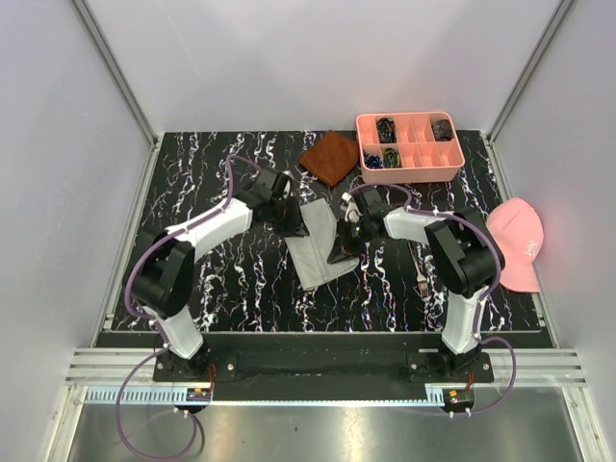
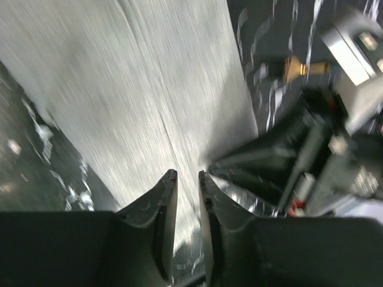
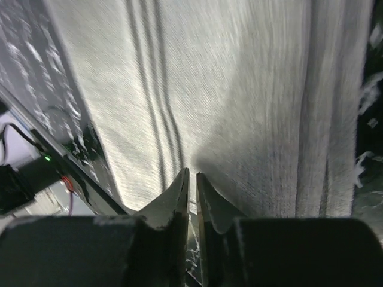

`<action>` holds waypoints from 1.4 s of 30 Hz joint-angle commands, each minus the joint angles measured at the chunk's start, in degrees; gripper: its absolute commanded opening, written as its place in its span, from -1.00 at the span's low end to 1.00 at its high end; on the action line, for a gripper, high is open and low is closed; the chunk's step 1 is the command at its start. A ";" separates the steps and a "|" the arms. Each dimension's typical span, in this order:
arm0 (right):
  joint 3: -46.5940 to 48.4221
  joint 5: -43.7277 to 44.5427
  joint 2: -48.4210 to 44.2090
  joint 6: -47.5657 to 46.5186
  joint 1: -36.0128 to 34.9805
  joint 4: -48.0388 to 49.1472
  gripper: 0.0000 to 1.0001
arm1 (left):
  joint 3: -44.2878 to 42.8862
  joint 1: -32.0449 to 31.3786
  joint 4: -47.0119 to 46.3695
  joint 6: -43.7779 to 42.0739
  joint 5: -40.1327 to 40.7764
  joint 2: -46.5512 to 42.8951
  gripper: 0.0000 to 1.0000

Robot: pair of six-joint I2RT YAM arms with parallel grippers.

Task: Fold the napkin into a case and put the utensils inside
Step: Move the 2/3-rectangle-folded napkin to the center of the board.

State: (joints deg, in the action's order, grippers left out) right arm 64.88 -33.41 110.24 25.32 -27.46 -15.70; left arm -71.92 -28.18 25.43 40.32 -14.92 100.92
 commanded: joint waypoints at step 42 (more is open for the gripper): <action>-12.50 -3.59 -4.33 8.60 -6.46 11.57 -0.63 | 11.80 -24.11 9.90 -1.03 22.38 -3.20 -0.34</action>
State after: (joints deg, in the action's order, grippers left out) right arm 52.69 -36.97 105.73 34.57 -33.98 -5.67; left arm -57.95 -51.90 35.09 38.94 3.99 95.81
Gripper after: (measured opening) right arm 0.184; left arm 0.367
